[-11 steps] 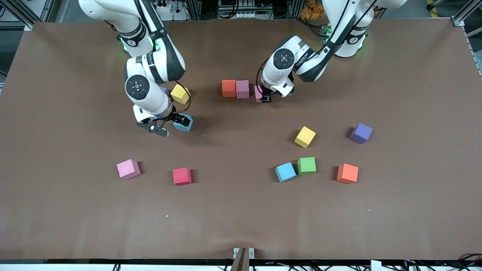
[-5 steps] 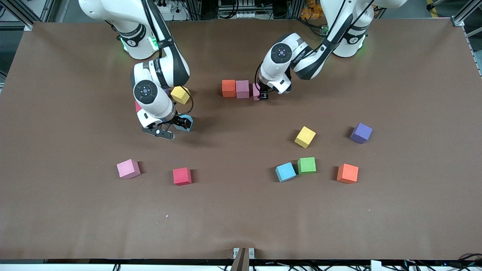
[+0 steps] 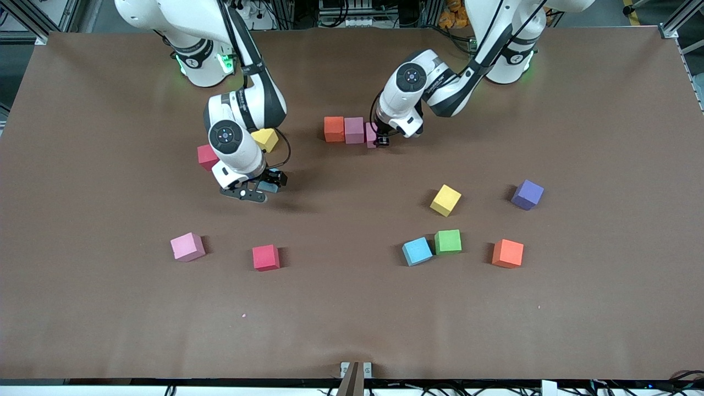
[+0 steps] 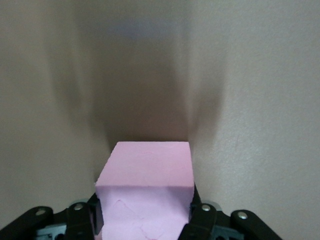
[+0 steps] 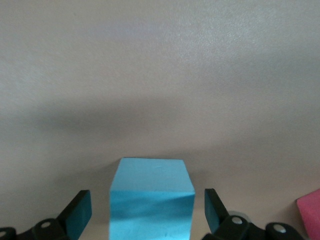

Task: Form number 2 with 11 blocks
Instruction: 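Release pink beside orange with the left gripper while the right gripper lifts cyan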

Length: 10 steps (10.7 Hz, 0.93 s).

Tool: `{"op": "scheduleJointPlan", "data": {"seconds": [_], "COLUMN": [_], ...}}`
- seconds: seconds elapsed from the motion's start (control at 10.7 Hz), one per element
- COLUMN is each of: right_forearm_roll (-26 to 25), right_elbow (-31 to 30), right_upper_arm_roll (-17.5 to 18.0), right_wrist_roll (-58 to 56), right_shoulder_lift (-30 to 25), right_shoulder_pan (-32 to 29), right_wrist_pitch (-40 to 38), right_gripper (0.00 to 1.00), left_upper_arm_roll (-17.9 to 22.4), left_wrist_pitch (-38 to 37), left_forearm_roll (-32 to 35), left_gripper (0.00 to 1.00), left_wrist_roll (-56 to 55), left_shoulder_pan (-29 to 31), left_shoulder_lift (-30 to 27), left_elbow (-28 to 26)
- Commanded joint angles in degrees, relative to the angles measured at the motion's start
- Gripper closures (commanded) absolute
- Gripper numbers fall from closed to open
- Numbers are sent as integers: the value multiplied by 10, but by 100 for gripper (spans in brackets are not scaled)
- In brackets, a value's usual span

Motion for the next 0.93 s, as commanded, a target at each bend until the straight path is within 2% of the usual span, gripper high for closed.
{"op": "scheduleJointPlan", "data": {"seconds": [0.0, 0.09, 0.28, 0.37, 0.47, 0.56, 0.84], "right_forearm_roll": [16, 18, 55, 80, 100, 105, 105], "right_elbow": [-11, -11, -11, -12, -17, -21, -27], "right_upper_arm_roll": [0, 0, 1, 1, 1, 0, 1], "right_wrist_roll": [-26, -26, -33, -55, -77, -86, -86], "right_shoulder_lift": [3, 5, 9, 9, 11, 14, 17], "right_shoulder_pan": [-1, -2, -2, -1, -1, 1, 3], "right_wrist_pitch": [10, 11, 12, 12, 12, 24, 34], "right_gripper": [0, 0, 0, 0, 0, 0, 0], "left_upper_arm_roll": [-13, -16, -17, -17, -17, -17, -27], "left_wrist_pitch": [10, 10, 10, 10, 10, 10, -11], "left_forearm_roll": [13, 13, 13, 13, 13, 13, 13], "left_gripper": [63, 63, 61, 52, 7, 0, 0], "left_wrist_roll": [-11, -11, -12, -11, -11, -10, -9], "left_shoulder_pan": [1, 1, 1, 1, 2, 4, 15], "left_shoulder_lift": [-2, -2, 1, 4, 7, 7, -14], "left_elbow": [-4, -4, -5, -4, -4, -3, 2]}}
